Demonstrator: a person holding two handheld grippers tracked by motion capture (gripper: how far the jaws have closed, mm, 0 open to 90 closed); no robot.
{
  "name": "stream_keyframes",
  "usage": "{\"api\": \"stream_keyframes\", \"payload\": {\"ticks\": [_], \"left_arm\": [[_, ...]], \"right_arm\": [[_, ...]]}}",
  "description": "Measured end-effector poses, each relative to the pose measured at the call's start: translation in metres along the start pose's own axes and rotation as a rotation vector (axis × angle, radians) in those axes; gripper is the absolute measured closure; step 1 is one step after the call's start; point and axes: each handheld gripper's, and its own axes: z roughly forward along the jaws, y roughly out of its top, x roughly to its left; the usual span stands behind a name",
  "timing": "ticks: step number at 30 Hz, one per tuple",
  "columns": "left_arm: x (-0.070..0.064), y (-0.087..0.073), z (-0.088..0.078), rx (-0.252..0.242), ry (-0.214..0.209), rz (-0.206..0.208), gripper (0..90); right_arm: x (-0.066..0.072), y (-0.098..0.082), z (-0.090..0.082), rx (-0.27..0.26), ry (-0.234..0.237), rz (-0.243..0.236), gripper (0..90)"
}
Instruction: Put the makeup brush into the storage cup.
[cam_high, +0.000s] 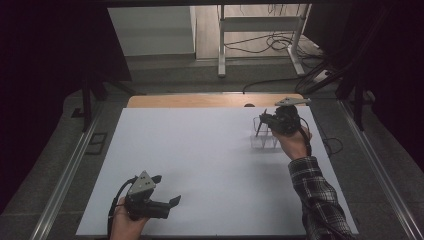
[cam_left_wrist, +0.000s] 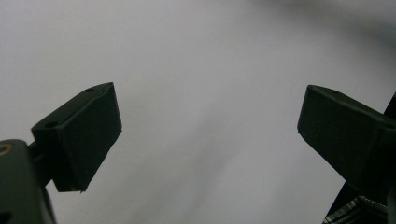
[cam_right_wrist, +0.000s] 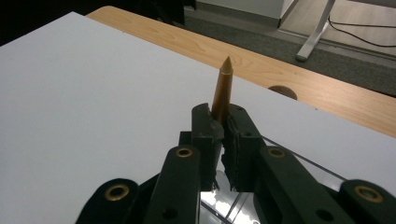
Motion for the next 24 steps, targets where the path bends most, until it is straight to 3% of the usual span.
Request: {"api": "stream_keyframes", "payload": {"ticks": [21, 24], "left_arm": [[0.000, 0.000, 0.001, 0.002, -0.003, -0.001, 6.7], [0.000, 0.000, 0.001, 0.003, -0.003, -0.001, 6.7]], "right_arm": [[-0.001, -0.011, 0.012, 0.042, -0.016, -0.009, 81.7], [-0.001, -0.011, 0.012, 0.024, -0.016, -0.004, 70.1]]}}
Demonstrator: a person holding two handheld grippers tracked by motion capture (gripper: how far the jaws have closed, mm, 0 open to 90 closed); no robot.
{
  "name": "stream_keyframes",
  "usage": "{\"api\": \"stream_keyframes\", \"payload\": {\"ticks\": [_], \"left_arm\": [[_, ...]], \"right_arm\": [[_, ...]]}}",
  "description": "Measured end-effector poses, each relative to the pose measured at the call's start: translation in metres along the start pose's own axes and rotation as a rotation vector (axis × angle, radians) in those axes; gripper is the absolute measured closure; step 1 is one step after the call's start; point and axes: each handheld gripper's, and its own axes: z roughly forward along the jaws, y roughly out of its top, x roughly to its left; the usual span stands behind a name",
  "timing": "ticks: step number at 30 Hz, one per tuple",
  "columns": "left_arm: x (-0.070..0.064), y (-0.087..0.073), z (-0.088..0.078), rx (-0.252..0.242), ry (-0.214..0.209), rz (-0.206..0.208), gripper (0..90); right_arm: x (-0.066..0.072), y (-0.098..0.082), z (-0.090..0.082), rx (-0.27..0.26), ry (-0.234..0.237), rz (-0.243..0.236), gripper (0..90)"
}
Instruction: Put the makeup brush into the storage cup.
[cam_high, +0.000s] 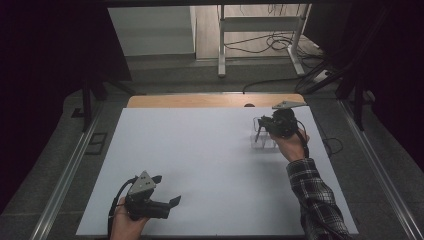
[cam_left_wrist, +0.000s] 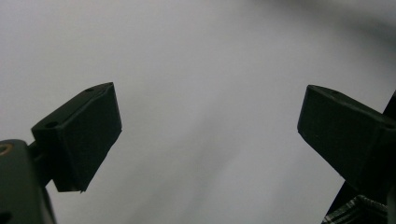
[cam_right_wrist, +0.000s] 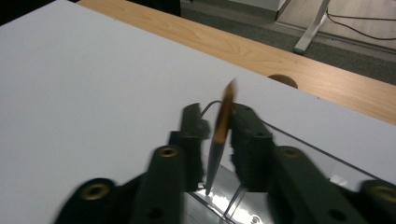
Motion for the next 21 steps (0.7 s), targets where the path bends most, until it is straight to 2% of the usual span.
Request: {"api": "stream_keyframes", "payload": {"ticks": [3, 5, 7, 8, 9, 10, 12, 21], "left_arm": [[0.0000, 0.0000, 0.0000, 0.000, 0.000, 0.000, 6.7], [0.0001, 0.0000, -0.0001, -0.001, 0.000, 0.000, 6.7], [0.0000, 0.0000, -0.0001, 0.000, 0.001, 0.000, 6.7], [-0.0001, 0.0000, 0.0000, -0.001, 0.000, 0.000, 6.7], [-0.0003, 0.0000, 0.0000, 0.000, 0.000, -0.001, 6.7], [-0.0003, 0.0000, 0.0001, 0.001, 0.000, 0.000, 6.7], [-0.0001, 0.0000, 0.0000, 0.000, 0.001, 0.000, 6.7], [0.0000, 0.0000, -0.0002, -0.002, 0.001, 0.000, 6.7]], "right_arm": [[0.0011, 0.0024, -0.0012, -0.019, -0.022, 0.007, 49.1], [0.0009, 0.0046, -0.0011, -0.022, -0.008, 0.014, 36.1], [0.0023, 0.0066, -0.0014, -0.036, -0.027, -0.002, 17.1], [0.0028, 0.0076, -0.0001, -0.032, -0.035, 0.000, 8.5], [0.0027, 0.0086, 0.0011, -0.022, -0.043, 0.002, 3.5], [0.0037, 0.0090, 0.0021, -0.018, -0.057, 0.003, 0.2], [0.0051, 0.0092, 0.0025, -0.009, -0.074, -0.018, 0.0], [0.0068, 0.0104, -0.0012, -0.015, -0.057, -0.017, 0.0]]}}
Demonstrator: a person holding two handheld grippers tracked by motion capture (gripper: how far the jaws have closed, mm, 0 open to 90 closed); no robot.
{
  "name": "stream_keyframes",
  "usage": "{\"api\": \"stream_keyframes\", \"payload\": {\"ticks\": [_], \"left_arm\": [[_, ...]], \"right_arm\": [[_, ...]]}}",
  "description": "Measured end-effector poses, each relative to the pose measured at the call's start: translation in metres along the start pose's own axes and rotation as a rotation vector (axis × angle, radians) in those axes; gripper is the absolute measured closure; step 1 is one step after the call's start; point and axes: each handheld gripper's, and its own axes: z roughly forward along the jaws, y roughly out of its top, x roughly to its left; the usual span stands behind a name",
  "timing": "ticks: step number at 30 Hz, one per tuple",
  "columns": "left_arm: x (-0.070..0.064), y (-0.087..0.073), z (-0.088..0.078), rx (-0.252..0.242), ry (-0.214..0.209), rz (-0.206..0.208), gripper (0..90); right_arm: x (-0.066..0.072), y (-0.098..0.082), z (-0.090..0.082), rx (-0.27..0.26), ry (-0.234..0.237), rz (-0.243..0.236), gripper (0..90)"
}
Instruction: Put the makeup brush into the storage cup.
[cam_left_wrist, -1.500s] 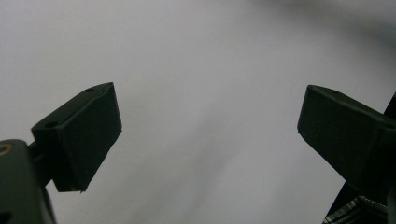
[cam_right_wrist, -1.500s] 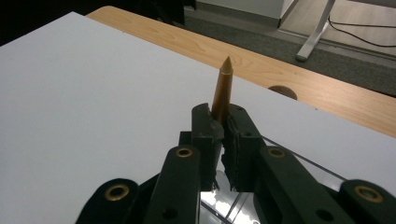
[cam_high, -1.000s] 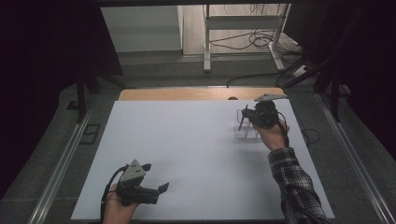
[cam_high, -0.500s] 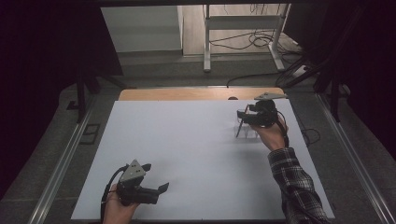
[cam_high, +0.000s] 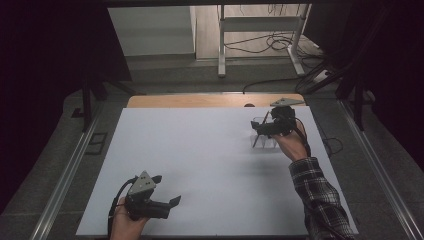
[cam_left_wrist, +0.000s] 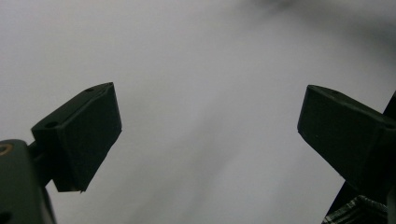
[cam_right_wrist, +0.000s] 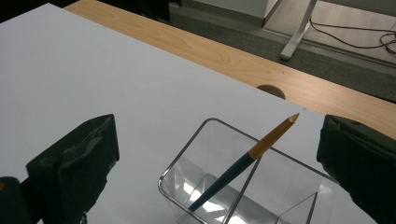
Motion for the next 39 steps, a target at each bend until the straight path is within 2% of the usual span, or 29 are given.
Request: {"api": "stream_keyframes", "payload": {"ticks": [7, 24, 39], "left_arm": [[0.000, 0.000, 0.000, 0.001, 0.002, 0.002, 6.7], [-0.001, 0.000, 0.000, 0.005, -0.001, -0.002, 7.1], [-0.001, 0.001, 0.000, 0.006, -0.001, -0.002, 7.1]], "right_arm": [[0.003, 0.000, -0.002, 0.013, 0.027, -0.004, 0.0], [0.012, 0.000, -0.010, 0.020, 0.043, -0.016, 0.0], [0.021, -0.010, -0.016, 0.002, 0.076, -0.024, 0.0]]}}
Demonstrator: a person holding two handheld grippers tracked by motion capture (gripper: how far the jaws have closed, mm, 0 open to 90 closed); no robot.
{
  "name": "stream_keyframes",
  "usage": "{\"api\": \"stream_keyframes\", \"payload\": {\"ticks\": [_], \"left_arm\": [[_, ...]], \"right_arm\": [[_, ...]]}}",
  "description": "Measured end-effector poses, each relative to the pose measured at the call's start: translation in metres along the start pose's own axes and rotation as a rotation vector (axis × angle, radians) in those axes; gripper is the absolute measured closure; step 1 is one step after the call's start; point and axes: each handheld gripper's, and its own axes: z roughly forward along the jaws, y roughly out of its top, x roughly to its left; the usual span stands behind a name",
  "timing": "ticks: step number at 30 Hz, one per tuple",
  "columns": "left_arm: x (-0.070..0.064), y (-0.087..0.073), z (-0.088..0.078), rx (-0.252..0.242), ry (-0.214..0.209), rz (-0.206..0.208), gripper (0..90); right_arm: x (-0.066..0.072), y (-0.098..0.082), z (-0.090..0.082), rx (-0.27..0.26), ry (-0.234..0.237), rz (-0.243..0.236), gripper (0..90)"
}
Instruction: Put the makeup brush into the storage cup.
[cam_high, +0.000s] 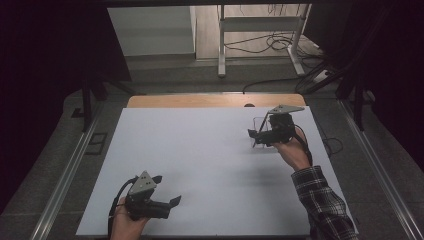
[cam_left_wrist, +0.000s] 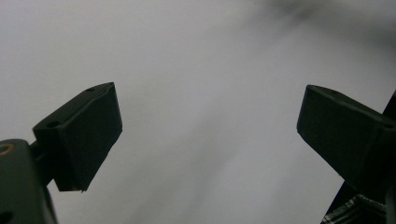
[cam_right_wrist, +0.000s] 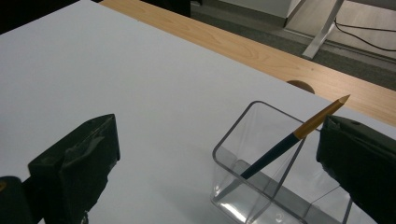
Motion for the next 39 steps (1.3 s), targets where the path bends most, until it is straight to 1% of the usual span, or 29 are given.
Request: {"api": "stream_keyframes", "payload": {"ticks": [13, 19, 30, 35, 39], "left_arm": [[0.000, 0.000, 0.000, 0.000, 0.000, 0.000, 7.1], [0.000, 0.000, 0.000, -0.003, -0.001, 0.000, 7.1], [-0.001, 0.000, -0.001, -0.002, -0.007, 0.000, 7.2], [-0.001, 0.001, -0.001, -0.001, -0.010, -0.001, 7.3], [0.000, 0.001, -0.001, -0.003, -0.011, 0.000, 7.3]], "right_arm": [[0.006, -0.008, -0.006, -0.022, 0.021, -0.003, 0.0], [0.007, -0.011, -0.009, -0.011, 0.025, -0.013, 0.0], [0.008, -0.017, -0.017, -0.019, 0.027, -0.009, 0.0], [0.011, -0.020, -0.021, -0.020, 0.035, -0.003, 0.0], [0.015, -0.021, -0.023, -0.018, 0.041, -0.015, 0.0]]}}
